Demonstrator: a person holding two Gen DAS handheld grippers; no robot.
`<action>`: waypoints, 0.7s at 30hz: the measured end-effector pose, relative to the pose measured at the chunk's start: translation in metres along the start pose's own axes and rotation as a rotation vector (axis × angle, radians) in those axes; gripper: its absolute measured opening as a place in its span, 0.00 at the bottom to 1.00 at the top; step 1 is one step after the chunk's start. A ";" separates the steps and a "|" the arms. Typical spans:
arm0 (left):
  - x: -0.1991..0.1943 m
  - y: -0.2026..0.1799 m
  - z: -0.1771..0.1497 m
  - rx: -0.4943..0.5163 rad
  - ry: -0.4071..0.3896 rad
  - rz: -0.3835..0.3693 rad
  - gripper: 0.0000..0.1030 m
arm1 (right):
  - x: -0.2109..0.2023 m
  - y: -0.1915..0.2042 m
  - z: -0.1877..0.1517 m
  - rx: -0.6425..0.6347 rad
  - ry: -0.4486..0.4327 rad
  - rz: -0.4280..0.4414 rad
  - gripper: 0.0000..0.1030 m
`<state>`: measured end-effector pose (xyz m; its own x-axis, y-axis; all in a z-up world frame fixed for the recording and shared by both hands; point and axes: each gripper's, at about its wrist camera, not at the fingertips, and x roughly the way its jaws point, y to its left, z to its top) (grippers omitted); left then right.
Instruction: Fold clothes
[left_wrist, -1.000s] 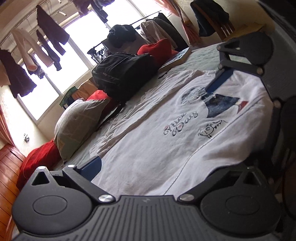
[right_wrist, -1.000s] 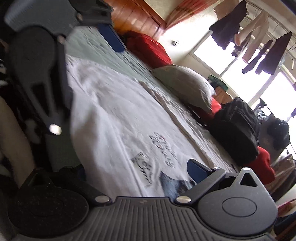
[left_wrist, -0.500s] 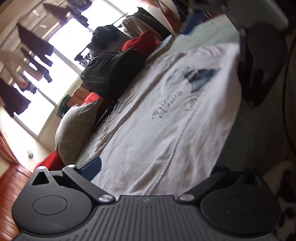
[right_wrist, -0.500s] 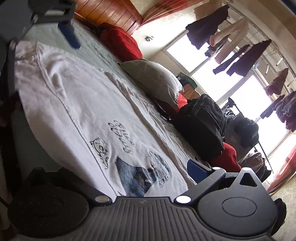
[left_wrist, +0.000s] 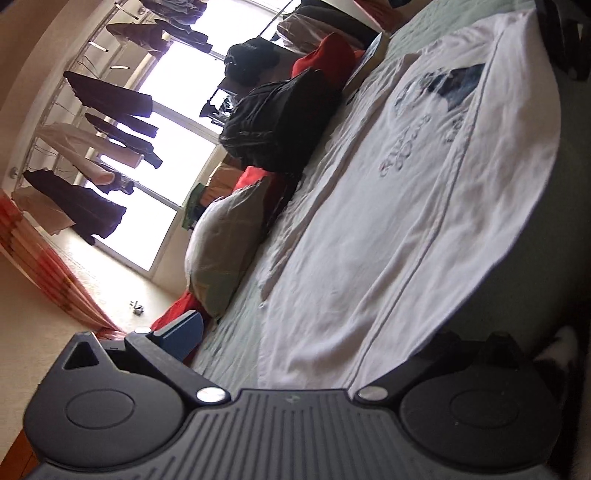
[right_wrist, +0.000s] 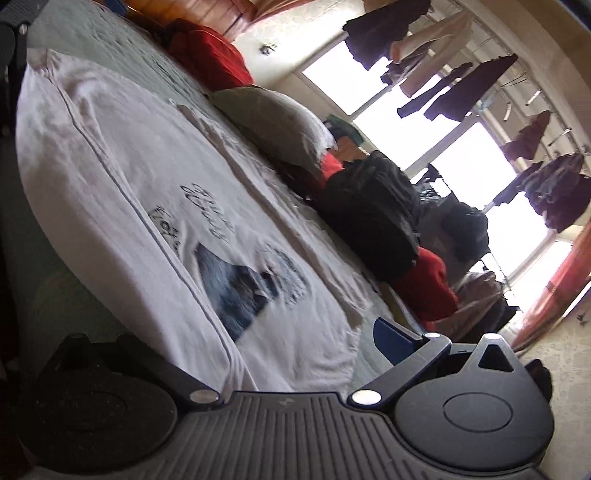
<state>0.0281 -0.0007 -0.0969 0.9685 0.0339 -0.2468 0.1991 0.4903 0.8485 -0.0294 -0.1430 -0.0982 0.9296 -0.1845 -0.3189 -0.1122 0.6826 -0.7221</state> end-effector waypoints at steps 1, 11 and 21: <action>0.000 0.000 0.002 0.004 -0.008 0.008 1.00 | -0.001 0.001 -0.001 -0.007 -0.001 -0.024 1.00; 0.010 0.005 0.018 0.041 -0.030 0.056 1.00 | -0.001 -0.008 0.003 -0.017 -0.046 -0.112 1.00; 0.039 0.034 0.044 0.060 -0.043 0.069 1.00 | 0.023 -0.041 0.021 0.009 -0.047 -0.133 1.00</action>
<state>0.0792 -0.0209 -0.0572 0.9855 0.0278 -0.1677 0.1391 0.4348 0.8897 0.0040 -0.1607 -0.0632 0.9515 -0.2406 -0.1916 0.0159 0.6606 -0.7506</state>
